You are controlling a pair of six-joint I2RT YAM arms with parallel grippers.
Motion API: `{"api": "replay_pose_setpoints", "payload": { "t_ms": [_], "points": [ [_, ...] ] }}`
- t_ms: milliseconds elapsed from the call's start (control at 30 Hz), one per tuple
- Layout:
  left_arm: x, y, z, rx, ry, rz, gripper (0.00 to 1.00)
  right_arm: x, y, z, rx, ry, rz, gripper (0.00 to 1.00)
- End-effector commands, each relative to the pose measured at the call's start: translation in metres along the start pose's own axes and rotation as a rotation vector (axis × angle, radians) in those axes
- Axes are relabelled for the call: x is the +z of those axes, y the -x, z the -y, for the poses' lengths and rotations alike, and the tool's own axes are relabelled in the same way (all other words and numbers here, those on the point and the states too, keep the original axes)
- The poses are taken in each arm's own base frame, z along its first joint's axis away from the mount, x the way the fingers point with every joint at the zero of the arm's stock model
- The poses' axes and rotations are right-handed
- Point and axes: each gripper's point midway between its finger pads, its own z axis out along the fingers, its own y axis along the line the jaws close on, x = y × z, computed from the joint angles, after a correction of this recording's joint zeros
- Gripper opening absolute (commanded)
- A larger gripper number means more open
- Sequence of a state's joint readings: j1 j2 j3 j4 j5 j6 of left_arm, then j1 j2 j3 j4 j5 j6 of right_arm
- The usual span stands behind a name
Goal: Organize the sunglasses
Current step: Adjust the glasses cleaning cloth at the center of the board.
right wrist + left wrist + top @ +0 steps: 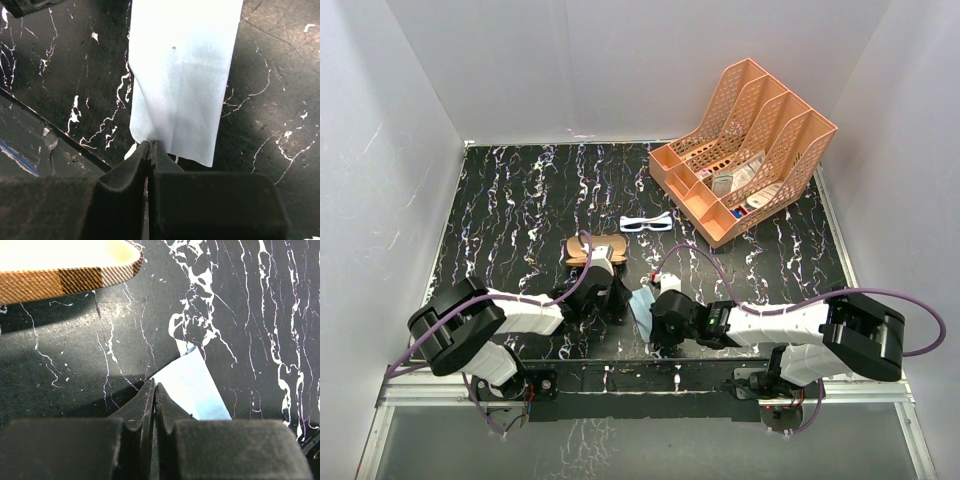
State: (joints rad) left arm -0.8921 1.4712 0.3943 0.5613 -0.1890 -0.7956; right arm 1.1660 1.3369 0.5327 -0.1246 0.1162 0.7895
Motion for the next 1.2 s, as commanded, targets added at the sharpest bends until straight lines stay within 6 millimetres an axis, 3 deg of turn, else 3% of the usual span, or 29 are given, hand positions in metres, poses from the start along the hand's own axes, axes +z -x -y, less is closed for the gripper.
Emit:
{"api": "replay_pose_setpoints", "payload": {
  "t_ms": [0,233,700,1167],
  "points": [
    [-0.013,-0.033,-0.047,0.076,0.173,-0.13,0.0,-0.006,-0.021,0.03,-0.013,-0.117,-0.06,0.0],
    [-0.023,-0.036,-0.057,0.096,0.235,-0.151,0.0,-0.009,-0.023,0.044,-0.009,-0.187,-0.063,0.0],
    [-0.041,-0.052,-0.068,0.102,0.295,-0.194,0.0,0.001,-0.009,0.063,0.019,-0.325,-0.054,0.0],
    [-0.054,-0.052,-0.061,0.077,0.284,-0.193,0.0,0.002,0.009,0.088,0.019,-0.387,-0.073,0.0]
  ]
}}
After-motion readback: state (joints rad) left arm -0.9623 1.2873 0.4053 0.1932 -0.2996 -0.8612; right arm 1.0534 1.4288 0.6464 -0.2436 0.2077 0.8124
